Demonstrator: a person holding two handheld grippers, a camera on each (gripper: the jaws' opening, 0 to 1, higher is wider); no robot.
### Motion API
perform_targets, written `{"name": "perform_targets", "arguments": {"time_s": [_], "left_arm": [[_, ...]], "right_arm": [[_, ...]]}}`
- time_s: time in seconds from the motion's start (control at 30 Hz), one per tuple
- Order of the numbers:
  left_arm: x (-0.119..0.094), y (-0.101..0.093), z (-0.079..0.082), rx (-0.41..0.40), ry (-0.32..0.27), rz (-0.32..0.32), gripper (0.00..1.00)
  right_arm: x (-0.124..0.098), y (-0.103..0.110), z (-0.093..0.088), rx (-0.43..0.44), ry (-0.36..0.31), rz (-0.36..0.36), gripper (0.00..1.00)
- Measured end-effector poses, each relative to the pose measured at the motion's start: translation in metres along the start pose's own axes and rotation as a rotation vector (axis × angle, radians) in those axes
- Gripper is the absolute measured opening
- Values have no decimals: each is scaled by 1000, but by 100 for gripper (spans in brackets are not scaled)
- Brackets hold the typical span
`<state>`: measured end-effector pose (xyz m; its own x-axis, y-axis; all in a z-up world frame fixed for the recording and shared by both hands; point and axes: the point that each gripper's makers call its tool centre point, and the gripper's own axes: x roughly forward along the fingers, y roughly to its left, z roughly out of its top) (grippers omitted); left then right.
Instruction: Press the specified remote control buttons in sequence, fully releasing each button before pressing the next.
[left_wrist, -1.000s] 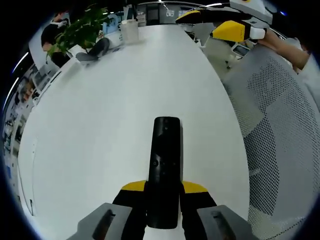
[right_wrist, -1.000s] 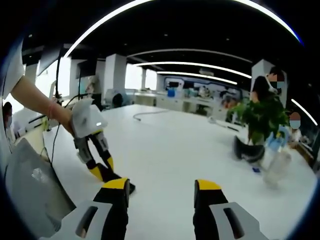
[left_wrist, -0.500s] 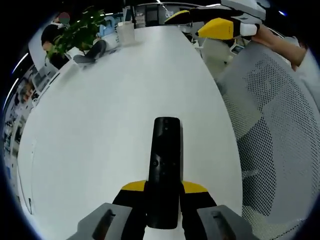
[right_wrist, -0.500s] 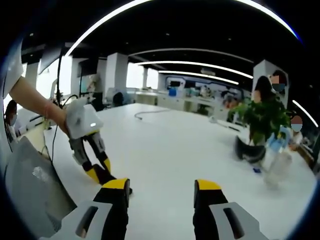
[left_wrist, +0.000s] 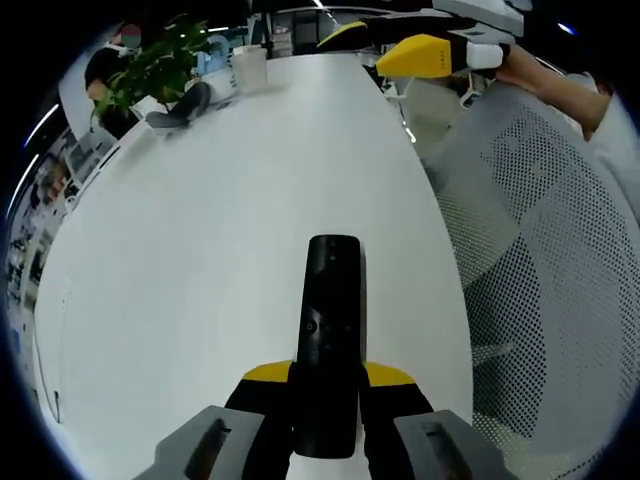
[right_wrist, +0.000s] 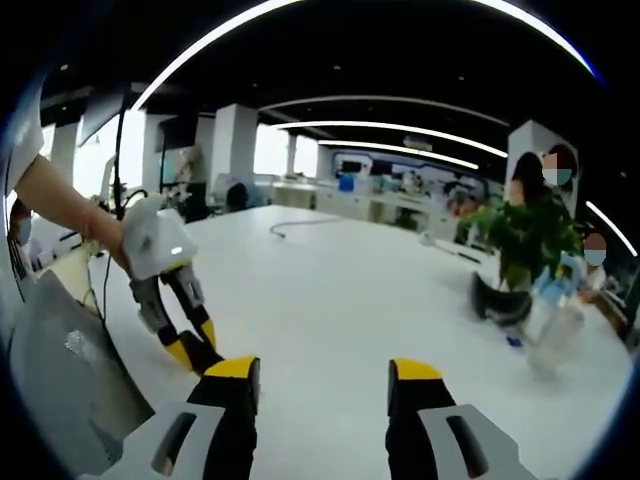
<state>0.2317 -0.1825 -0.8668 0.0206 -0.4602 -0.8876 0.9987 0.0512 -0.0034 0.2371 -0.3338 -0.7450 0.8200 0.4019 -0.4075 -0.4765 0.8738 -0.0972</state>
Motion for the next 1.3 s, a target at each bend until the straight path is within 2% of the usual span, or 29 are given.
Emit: {"name": "perform_targets", "arguments": {"time_s": [0.53,1.13,1.3], "left_arm": [[0,-13,1,-23,-30,11,24],[-1,-28,2,-96,-117,49,24],[-1,-28,1,-102,-164,60,24]], "right_arm": [[0,1,-1,-5,5,0,48],[2,5,-5,-26,33,19,46],[3,5,-7,-27,44,24,46]]}}
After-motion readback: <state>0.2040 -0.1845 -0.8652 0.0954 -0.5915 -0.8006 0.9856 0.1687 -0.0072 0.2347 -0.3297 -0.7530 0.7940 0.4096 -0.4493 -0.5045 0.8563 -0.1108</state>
